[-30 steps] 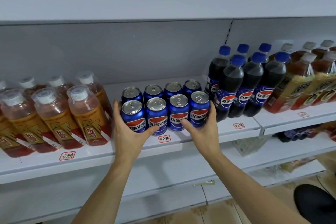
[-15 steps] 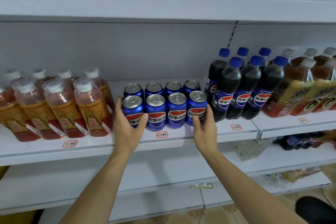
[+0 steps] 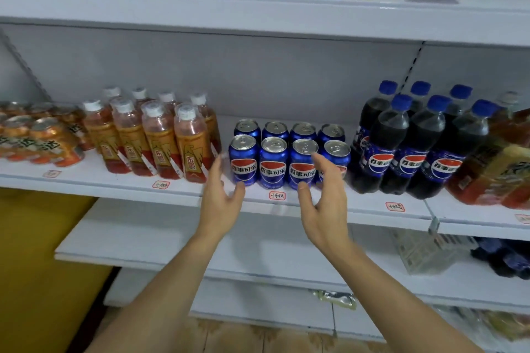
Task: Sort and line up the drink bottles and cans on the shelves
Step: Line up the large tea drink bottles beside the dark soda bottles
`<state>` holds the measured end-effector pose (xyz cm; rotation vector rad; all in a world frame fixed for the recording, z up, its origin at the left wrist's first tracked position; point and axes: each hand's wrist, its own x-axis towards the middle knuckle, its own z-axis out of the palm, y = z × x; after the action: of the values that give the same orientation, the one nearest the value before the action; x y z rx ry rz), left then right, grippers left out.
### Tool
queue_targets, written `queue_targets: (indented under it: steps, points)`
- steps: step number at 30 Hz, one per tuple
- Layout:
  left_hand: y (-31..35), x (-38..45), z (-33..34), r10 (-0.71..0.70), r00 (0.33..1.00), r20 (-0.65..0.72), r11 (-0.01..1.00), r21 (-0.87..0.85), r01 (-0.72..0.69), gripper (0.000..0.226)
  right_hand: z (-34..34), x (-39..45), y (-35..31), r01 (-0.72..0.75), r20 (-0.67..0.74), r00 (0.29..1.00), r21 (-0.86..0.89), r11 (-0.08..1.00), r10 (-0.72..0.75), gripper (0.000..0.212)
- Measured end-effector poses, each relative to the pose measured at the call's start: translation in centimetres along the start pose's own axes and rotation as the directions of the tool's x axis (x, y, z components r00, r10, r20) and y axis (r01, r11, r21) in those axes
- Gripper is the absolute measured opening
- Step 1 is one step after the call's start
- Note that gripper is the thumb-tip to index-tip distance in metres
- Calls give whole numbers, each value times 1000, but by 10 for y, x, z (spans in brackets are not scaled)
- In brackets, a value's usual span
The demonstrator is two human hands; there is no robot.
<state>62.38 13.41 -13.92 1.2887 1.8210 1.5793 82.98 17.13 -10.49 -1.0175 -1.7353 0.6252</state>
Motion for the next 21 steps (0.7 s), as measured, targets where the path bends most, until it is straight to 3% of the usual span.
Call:
queue_targets:
  steps: [3,6,13,17,21]
  points:
    - [5,-14,-34,49,998,-29,998,28,-48,61,10,18,-24,101,121,988,-16,995,-99,53]
    - [8,-21,-81,46,996,-78,996,84,-39,50,24,35,-46,110,214,972,-33,993,-101,51]
    - [-4,-7,-173,12,943,-332,999,41,2,40,67,55,-82,135,262,956,7,991,-132,49]
    - [-22,24,-207,35,904,-426,997,82,1,44,108,49,-101,75,318,945,18,997,-77,56]
    - [-42,58,-239,169,928,-332,975,192,-109,74,152,40,-115,18,319,948,-48,999,-2,81]
